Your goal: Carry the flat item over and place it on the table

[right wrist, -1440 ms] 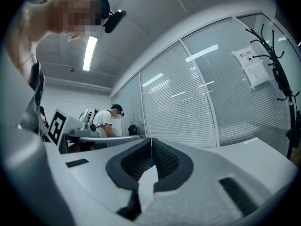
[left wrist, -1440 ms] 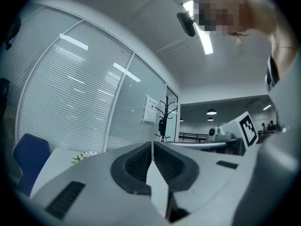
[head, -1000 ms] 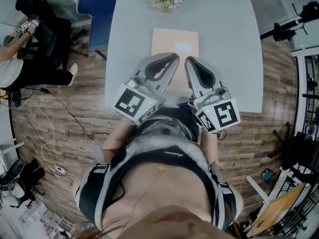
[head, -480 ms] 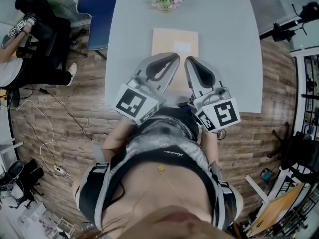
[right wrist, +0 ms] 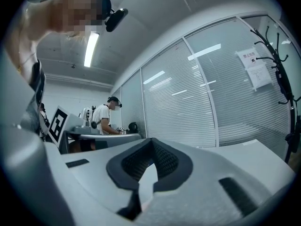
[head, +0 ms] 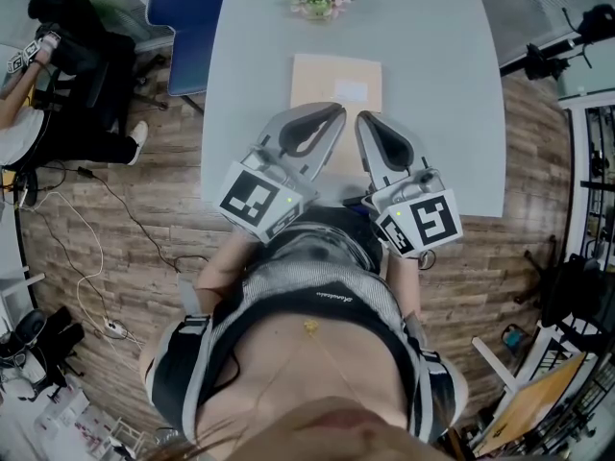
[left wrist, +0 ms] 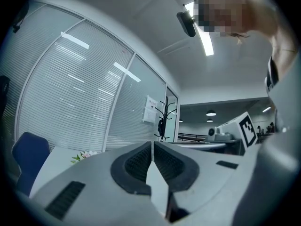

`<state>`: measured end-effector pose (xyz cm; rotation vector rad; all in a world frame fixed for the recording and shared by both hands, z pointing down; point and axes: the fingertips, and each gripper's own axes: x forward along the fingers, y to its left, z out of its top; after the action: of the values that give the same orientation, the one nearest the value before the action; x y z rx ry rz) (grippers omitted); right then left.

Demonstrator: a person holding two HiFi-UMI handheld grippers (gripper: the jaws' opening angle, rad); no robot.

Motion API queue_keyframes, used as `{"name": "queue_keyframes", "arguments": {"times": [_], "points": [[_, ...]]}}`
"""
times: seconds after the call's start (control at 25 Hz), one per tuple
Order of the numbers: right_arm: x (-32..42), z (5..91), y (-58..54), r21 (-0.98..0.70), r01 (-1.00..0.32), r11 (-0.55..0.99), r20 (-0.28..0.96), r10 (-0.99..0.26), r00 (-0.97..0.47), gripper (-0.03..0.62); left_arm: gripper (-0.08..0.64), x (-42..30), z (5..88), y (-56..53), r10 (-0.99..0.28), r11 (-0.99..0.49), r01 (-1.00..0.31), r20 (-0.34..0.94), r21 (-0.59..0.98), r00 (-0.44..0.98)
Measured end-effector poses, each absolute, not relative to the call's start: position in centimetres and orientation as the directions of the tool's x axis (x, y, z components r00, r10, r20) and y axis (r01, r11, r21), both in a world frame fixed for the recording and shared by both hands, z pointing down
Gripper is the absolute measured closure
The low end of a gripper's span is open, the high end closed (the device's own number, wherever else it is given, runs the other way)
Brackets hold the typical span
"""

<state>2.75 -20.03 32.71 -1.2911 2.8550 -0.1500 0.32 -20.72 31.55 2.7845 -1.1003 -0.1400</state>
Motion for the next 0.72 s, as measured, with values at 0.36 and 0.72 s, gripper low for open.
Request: {"name": "queue_keyframes", "arguments": {"times": [0.36, 0.72], "points": [[2.89, 32.9, -20.07, -0.087, -0.75, 0.656, 0.044, -0.749, -0.661, 0.589, 0.541, 0.53, 32.1, -20.85, -0.681, -0.723, -0.67, -0.016, 0.17, 0.732], [2.77, 32.99, -20.42, -0.082, -0.749, 0.658, 0.049, -0.748, -0.662, 0.589, 0.541, 0.38, 32.15, -21.2, -0.683, -0.721, -0.672, -0.013, 0.173, 0.73]]}}
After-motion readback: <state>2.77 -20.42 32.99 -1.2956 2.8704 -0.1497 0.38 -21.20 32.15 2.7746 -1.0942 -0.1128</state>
